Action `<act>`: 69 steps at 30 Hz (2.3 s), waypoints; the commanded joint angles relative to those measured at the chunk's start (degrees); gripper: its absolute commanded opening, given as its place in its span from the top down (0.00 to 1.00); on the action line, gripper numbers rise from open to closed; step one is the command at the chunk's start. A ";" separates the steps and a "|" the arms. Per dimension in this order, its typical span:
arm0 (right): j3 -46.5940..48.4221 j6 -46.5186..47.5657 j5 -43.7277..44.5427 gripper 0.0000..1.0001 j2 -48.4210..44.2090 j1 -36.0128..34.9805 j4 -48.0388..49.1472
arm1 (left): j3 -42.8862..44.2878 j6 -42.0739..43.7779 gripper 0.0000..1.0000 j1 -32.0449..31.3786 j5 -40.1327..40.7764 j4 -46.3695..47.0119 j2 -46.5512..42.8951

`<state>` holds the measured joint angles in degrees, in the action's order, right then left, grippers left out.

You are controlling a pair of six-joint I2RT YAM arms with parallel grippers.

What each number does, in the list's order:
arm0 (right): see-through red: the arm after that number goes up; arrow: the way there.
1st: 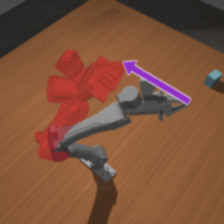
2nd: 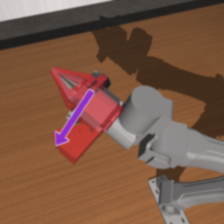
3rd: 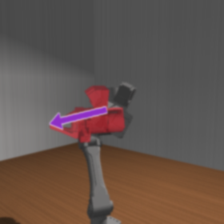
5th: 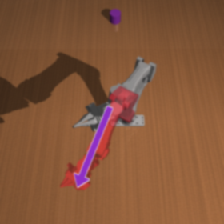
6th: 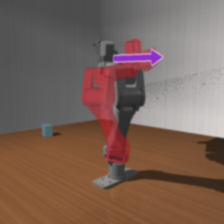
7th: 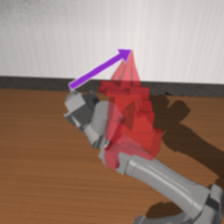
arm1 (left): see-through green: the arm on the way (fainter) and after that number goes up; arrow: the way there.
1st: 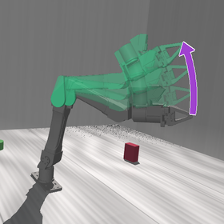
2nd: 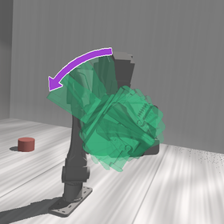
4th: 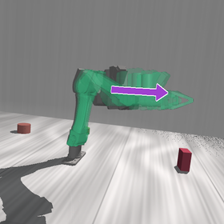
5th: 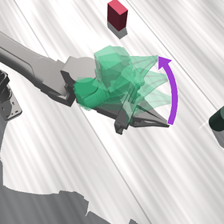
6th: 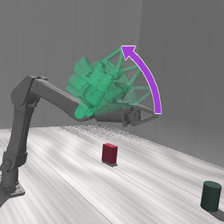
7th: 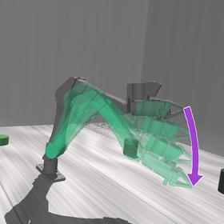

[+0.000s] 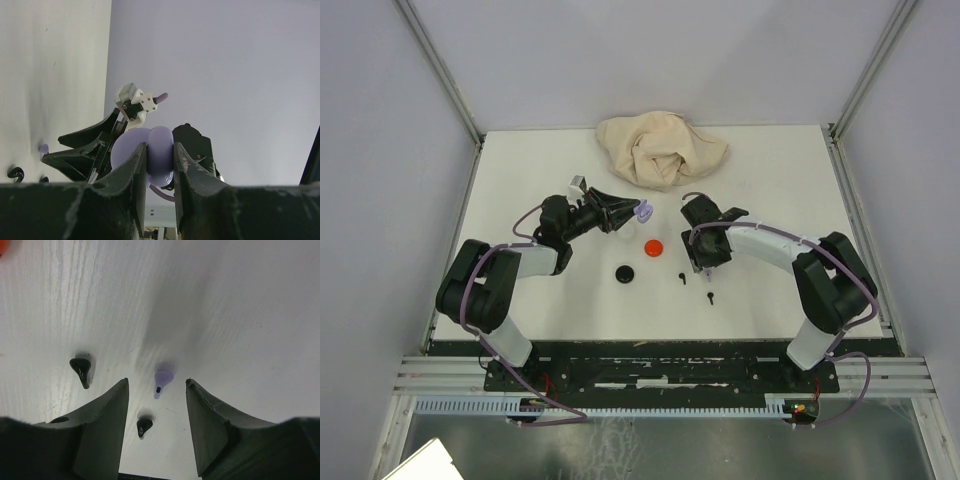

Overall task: Insert the wireless bluetooth earbuds into the charging case
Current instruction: Pick up the earbud from the center of the board.

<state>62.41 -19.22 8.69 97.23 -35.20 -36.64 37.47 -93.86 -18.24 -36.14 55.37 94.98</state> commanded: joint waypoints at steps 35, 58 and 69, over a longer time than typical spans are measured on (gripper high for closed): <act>-2.50 0.15 -6.16 0.58 3.50 3.92 4.26 | 1.02 2.60 0.97 0.05 0.39 -0.65 -0.41; 12.65 5.72 -1.40 0.92 -1.12 4.03 3.91 | -0.65 1.83 0.97 -0.04 0.24 1.10 -2.08; 2.19 10.81 -11.69 0.98 -17.10 3.34 45.24 | -2.04 -0.39 0.97 -1.19 -0.55 3.94 -2.16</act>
<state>69.54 -11.84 1.28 85.06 -31.40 -13.15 35.18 -93.49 -18.70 -36.18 55.18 94.96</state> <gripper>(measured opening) 0.184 0.305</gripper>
